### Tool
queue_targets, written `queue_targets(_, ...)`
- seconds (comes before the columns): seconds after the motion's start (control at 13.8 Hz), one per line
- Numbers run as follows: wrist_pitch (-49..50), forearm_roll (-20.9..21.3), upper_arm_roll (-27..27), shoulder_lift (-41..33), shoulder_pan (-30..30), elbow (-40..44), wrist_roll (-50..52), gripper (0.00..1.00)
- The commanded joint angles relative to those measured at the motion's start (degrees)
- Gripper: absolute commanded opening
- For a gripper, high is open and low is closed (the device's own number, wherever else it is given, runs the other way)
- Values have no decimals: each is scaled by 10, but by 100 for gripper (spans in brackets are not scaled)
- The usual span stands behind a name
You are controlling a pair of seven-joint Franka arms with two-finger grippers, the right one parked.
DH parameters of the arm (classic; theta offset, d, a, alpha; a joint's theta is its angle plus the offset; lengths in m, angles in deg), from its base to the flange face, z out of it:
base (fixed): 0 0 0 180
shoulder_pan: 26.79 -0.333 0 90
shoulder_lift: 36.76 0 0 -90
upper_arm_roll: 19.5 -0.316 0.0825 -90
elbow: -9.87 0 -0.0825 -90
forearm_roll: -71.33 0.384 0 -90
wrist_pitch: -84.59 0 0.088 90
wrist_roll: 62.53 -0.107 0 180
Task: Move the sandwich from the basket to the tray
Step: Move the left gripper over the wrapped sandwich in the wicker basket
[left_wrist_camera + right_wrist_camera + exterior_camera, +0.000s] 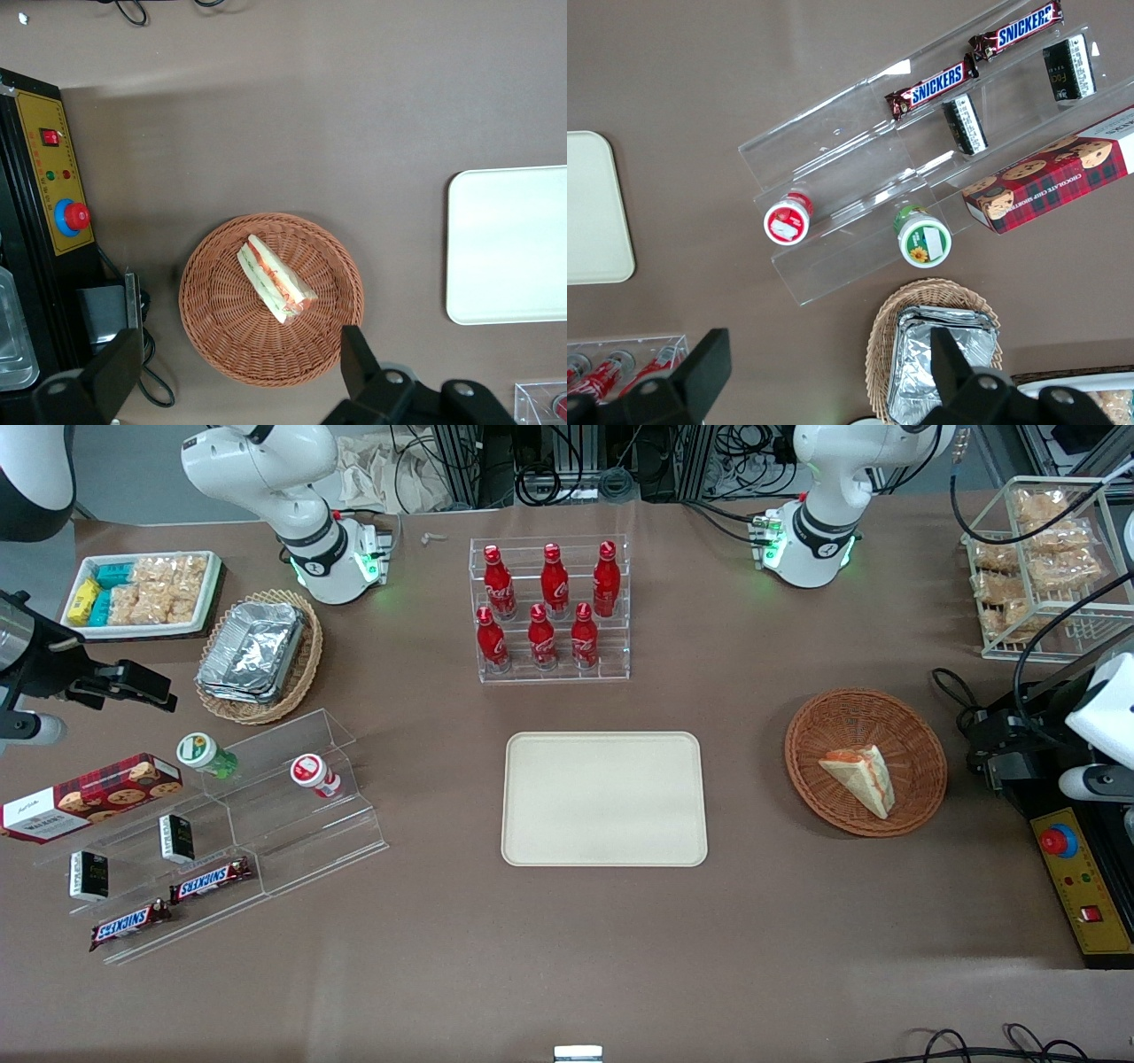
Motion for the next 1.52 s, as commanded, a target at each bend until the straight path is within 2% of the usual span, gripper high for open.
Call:
queue_targets(0.0,10,-3,0,1,-3,14,2,100)
queue_targets(0.51,33,1,0,-17,-2,-19,3,100)
queue_targets(0.65,14,-4,0,-43,-4,-69,4,100)
queue_targets(0.94,-96,-7,0,-115,-4,-240,44,100)
queue_targets(1.23,-124,-8,0,-115,-4,-304,50,100)
queue_targets(1.45,-188,-9,0,-113,-4,-375,81,100)
